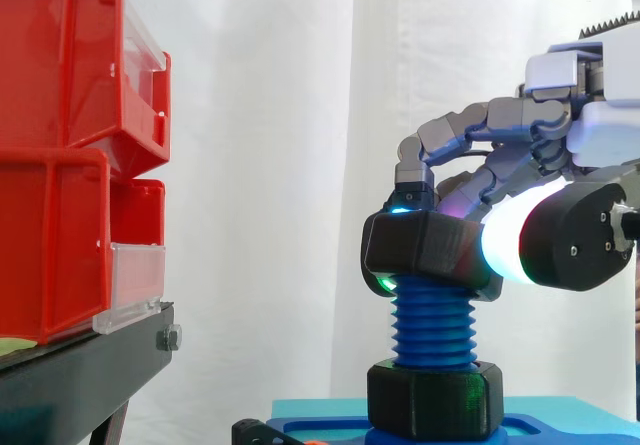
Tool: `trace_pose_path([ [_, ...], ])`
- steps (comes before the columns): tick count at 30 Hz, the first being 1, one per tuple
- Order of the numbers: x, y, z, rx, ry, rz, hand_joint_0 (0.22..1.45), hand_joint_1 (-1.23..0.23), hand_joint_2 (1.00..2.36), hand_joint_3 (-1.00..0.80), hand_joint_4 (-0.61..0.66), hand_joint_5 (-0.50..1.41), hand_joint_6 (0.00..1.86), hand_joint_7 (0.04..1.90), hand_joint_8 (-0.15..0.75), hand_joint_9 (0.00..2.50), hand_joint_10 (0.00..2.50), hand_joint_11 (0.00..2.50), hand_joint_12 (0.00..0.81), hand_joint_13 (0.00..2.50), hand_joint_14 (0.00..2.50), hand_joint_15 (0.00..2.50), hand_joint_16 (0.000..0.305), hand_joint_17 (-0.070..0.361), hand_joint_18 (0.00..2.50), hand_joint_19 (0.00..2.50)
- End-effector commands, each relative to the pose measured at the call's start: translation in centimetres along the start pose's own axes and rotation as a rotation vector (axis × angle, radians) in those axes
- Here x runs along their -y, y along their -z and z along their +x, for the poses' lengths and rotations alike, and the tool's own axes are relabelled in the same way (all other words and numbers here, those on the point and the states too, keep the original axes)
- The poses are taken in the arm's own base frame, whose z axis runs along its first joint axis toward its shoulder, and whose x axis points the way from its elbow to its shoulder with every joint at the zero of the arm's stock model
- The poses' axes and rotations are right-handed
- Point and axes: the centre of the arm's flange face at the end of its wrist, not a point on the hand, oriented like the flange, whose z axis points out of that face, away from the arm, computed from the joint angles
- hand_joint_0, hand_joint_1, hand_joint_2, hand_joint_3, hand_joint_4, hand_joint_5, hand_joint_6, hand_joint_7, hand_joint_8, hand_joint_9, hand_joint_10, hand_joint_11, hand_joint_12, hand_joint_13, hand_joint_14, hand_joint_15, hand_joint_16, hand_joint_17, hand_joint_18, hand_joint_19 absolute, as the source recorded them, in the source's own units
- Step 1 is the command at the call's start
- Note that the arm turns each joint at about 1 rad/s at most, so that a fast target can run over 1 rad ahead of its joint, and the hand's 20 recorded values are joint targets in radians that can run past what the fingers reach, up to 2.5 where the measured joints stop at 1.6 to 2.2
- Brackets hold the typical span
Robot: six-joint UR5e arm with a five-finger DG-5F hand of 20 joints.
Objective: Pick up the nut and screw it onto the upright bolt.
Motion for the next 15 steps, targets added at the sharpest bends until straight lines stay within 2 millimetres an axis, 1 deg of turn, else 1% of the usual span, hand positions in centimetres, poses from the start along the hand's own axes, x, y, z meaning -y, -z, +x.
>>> trace_pose_path([
  [1, -0.1, 0.0, 0.0, -0.002, 0.001, 0.001, 0.53, -0.56, 1.00, -0.50, 0.31, -0.17, 0.65, 1.17, 0.325, 0.58, 0.00, 0.09, 0.373, 0.50, 0.00, 0.00, 0.046, 0.104, 0.42, 0.01],
  [14, -0.5, -0.5, -1.3, 0.000, 0.000, 0.001, 0.53, -0.56, 1.00, -0.50, 0.31, -0.17, 0.64, 1.18, 0.325, 0.58, 0.00, 0.10, 0.372, 0.50, 0.00, 0.00, 0.047, 0.105, 0.43, 0.02],
  [15, -0.2, -0.5, -1.5, -0.019, 0.009, 0.006, 0.53, -0.56, 1.00, -0.50, 0.31, -0.17, 0.64, 1.18, 0.326, 0.58, 0.00, 0.10, 0.373, 0.50, 0.00, 0.00, 0.047, 0.105, 0.43, 0.02],
])
